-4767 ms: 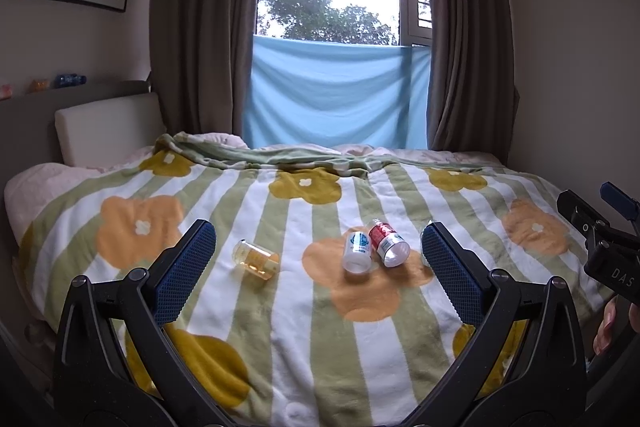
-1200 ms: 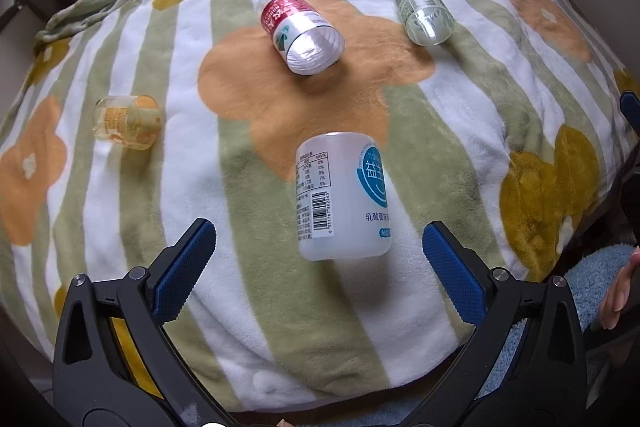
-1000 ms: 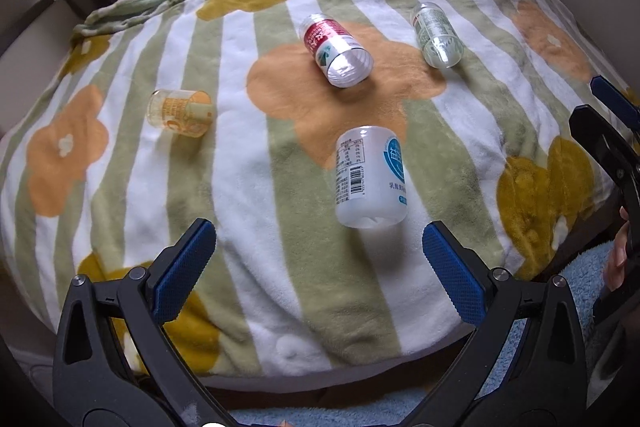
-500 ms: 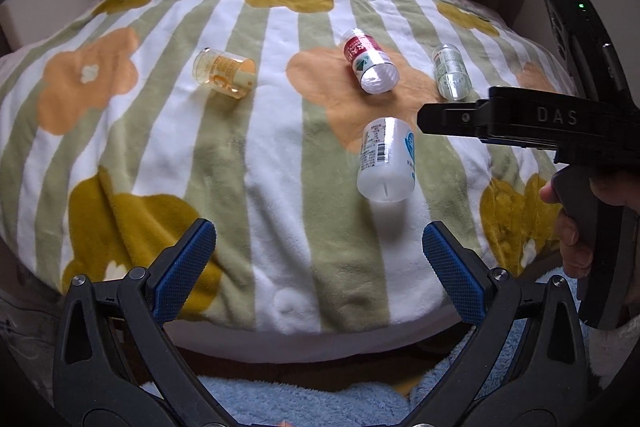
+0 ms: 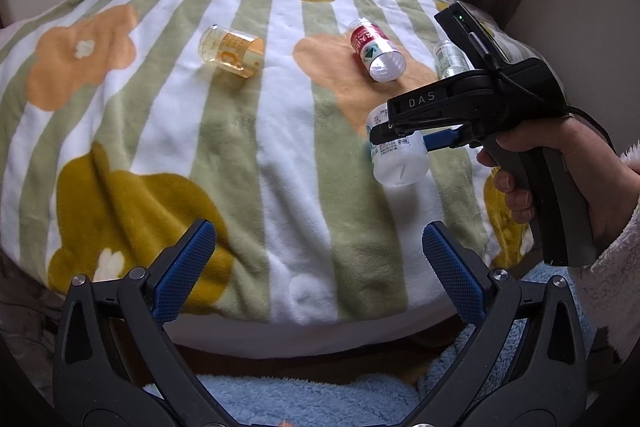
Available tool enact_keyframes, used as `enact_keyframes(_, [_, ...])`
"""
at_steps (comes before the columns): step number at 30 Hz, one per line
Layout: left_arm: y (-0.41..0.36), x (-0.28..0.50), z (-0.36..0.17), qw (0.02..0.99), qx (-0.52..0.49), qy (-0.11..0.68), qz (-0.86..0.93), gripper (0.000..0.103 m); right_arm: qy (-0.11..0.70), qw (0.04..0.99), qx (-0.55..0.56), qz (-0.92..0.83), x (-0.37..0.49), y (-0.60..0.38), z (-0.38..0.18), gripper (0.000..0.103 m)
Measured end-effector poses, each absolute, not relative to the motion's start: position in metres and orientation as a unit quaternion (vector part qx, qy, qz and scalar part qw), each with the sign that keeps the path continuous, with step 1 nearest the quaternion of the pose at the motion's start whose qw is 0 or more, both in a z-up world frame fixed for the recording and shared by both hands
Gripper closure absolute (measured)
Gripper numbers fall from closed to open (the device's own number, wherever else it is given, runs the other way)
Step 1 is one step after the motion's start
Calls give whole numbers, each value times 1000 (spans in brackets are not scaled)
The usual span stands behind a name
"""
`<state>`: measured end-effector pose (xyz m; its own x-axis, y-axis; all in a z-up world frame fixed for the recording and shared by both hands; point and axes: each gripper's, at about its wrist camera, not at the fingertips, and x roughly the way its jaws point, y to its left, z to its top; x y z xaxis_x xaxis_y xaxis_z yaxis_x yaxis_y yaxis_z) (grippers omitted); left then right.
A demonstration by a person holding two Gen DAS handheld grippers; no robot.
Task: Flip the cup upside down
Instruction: 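Grasp the white bottle with the right gripper while the left gripper releases it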
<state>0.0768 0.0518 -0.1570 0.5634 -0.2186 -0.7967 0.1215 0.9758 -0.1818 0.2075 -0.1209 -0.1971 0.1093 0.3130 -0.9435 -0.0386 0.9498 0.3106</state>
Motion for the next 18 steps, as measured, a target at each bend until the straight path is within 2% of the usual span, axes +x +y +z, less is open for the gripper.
enact_keyframes(4, [59,78,-159,882,-67,456,-101,0,655,736,30,167,215,-112,-185,46])
enact_keyframes(5, [60,79,-159,881,-69,456,-102,0,645,741,-13,188,216,-107,-178,46])
enact_keyframes(6, [60,79,-160,881,-70,456,-103,0,610,748,-132,227,214,-92,-164,46])
enact_keyframes(7, [61,80,-160,880,-71,457,-105,0,610,748,-132,227,214,-92,-164,46])
enact_keyframes(8, [60,81,-161,879,-72,459,-106,0,589,745,-189,250,211,-85,-159,46])
enact_keyframes(9, [60,82,-163,878,-72,460,-106,0,555,723,-285,297,204,-75,-153,46])
enact_keyframes(10, [59,84,-164,878,-71,462,-105,0,555,723,-285,297,204,-75,-153,46])
enact_keyframes(15, [54,87,-170,874,-59,473,-99,0,477,613,-496,388,177,-54,-172,46])
enact_keyframes(18, [55,88,-175,872,-58,478,-88,0,445,551,-567,420,167,-45,-193,46])
